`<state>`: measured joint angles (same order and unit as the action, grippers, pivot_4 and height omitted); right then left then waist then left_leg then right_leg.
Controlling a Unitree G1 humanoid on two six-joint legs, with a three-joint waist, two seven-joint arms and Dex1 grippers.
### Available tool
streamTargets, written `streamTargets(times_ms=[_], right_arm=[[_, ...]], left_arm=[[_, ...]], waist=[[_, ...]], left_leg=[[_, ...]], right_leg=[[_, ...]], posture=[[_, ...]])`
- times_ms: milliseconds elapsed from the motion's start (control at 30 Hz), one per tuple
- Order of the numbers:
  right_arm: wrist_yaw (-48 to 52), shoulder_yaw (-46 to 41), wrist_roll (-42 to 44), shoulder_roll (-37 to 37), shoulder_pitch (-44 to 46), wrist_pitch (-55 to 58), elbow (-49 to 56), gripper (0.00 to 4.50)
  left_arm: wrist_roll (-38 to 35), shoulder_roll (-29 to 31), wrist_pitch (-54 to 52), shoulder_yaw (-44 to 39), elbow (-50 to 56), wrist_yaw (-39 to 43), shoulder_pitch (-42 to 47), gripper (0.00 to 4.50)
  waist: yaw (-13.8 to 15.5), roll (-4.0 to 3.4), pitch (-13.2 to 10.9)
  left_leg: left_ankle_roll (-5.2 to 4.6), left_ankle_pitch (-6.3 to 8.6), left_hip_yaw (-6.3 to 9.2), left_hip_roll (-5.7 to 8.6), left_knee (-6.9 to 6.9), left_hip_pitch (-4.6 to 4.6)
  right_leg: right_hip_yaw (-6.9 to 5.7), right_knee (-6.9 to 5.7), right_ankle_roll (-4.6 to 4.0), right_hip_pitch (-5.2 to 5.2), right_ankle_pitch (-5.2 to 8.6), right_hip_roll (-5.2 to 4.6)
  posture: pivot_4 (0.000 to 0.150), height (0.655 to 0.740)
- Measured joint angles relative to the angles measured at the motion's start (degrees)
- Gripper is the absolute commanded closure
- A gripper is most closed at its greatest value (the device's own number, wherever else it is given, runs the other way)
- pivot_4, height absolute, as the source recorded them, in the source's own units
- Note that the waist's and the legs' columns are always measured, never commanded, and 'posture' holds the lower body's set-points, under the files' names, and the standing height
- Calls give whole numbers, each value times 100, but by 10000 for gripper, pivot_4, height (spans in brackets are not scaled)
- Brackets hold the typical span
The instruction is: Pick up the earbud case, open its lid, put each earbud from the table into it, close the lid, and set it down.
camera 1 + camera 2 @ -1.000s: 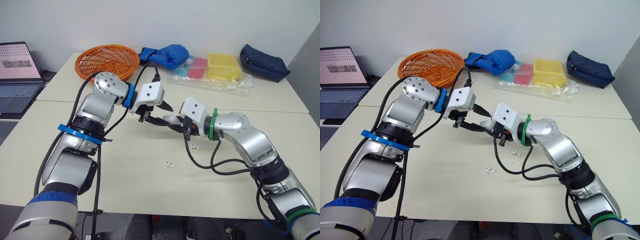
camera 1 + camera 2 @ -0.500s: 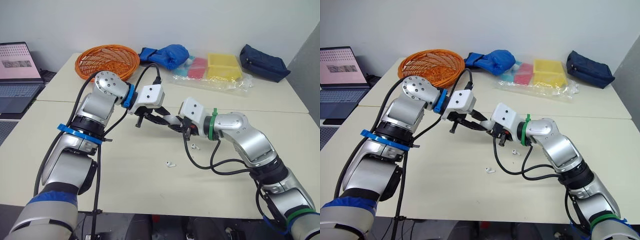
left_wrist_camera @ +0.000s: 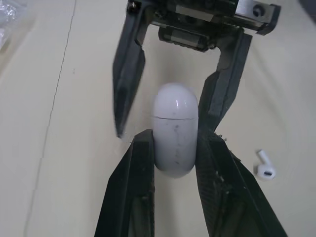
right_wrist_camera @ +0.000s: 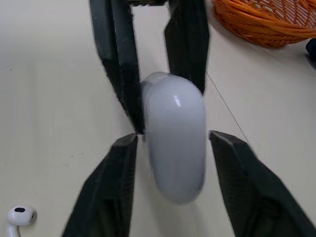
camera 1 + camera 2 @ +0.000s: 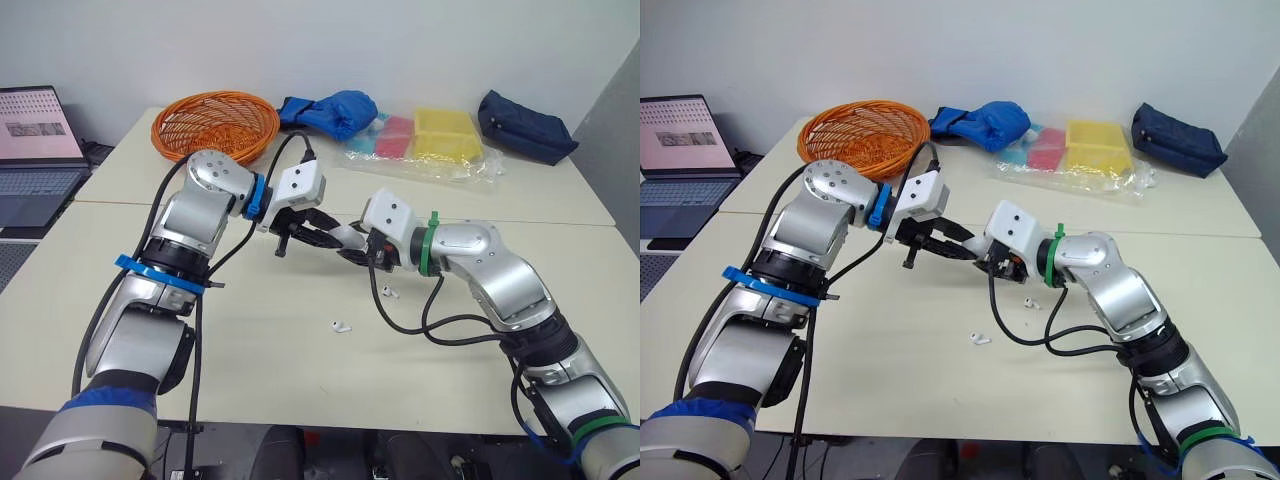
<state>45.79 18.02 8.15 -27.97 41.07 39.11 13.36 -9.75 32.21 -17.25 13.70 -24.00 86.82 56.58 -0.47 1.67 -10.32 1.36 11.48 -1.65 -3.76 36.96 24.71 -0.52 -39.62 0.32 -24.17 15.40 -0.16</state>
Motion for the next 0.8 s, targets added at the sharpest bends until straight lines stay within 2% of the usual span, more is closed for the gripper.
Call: streamTargets(times_ms=[67,100,233,367,567,800], right_arm=[[97,-255,130,-276,-162,53,177,2454],[149,-520,300,-374,-238,189,267,623],[178,-1376,1172,-287,-239,756,831,623],[466,-1346,1538,-616,-235,870,1071,623],[320,-1212,1770,-362,68,1135,870,623],[82,-1007,1737,-285,349,1203,397,623]], left_arm=[[-243,31,-370,-224,65,-65,-345,37326],[-436,37,-675,-413,107,-148,-565,37326],[-1053,-21,-1835,-934,399,-633,-1036,37326],[-1794,-304,-2726,-1440,1025,-1162,-1366,37326],[-2318,-475,-3222,-1574,1729,-1635,-1637,37326],[-2561,-456,-3339,-1559,2034,-1797,-1776,37326]], waist=[[1,0,0],[2,0,0],[-1,0,0],[-1,0,0],[-15,0,0],[-13,0,0]], left_leg=[[0,0,1,1,1,0],[0,0,1,1,3,0],[1,0,11,-1,5,-3],[1,-1,10,3,10,-9],[0,-2,7,3,9,-18],[0,-2,2,5,8,-18]], right_leg=[[-1,-2,0,0,0,-2],[-1,-4,0,0,0,-3],[-4,-19,0,0,1,-2],[-2,-24,0,6,1,-5],[8,-29,-1,5,1,-2],[11,-24,-1,6,1,-3]], posture=[[1500,7400],[1500,7400],[1500,7400],[1500,7400],[1500,7400],[1500,7400]])
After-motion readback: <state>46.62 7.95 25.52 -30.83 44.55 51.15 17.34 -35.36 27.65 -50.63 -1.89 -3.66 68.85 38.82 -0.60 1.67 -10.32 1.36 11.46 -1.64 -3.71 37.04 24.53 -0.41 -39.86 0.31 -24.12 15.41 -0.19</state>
